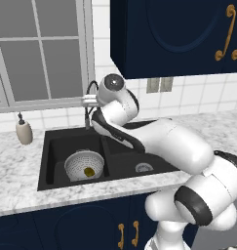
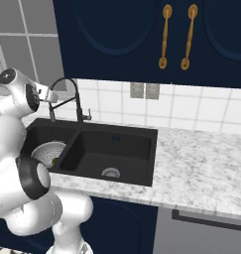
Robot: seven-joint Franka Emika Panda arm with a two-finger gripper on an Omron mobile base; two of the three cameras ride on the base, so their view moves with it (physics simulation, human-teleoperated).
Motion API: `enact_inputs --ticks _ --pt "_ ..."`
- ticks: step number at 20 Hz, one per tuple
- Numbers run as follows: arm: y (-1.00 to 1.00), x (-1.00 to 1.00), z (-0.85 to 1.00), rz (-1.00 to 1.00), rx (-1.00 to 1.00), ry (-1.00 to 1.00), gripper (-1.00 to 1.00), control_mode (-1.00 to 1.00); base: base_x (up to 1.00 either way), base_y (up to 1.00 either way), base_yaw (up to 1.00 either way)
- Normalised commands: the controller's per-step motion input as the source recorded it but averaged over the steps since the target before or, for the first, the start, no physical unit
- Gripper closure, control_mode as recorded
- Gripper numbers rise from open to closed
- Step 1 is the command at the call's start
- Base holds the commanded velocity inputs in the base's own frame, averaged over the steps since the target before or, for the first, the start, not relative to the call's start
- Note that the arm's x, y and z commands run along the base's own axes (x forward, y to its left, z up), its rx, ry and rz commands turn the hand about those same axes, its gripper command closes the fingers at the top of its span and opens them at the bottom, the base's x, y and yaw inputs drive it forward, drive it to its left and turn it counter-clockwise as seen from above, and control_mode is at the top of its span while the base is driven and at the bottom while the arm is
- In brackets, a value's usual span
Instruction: Put the colander in the sink, put the kiwi in the colander, and turn on the sink faucet and pour water over the colander.
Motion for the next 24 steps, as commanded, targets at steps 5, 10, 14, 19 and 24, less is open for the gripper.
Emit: enact_inputs --ticks 5,10,14,19,24 --pt "-0.79 -0.39 0.00 0.00 0.02 0.00 -1.00 -1.00 0.00 0.00 0.00" --pt "-0.75 -0.23 -0.05 0.00 0.02 0.00 -1.00 -1.00 0.00 0.00 0.00" --pt "-0.63 -0.13 -0.04 0.00 0.00 0.00 -1.00 -1.00 0.00 0.00 0.00" --pt "-0.57 -0.10 -0.03 0.00 0.00 0.00 -1.00 -1.00 0.00 0.00 0.00" --pt "-0.55 -0.06 -0.20 0.00 0.00 -0.02 -1.00 -1.00 0.00 0.00 0.00"
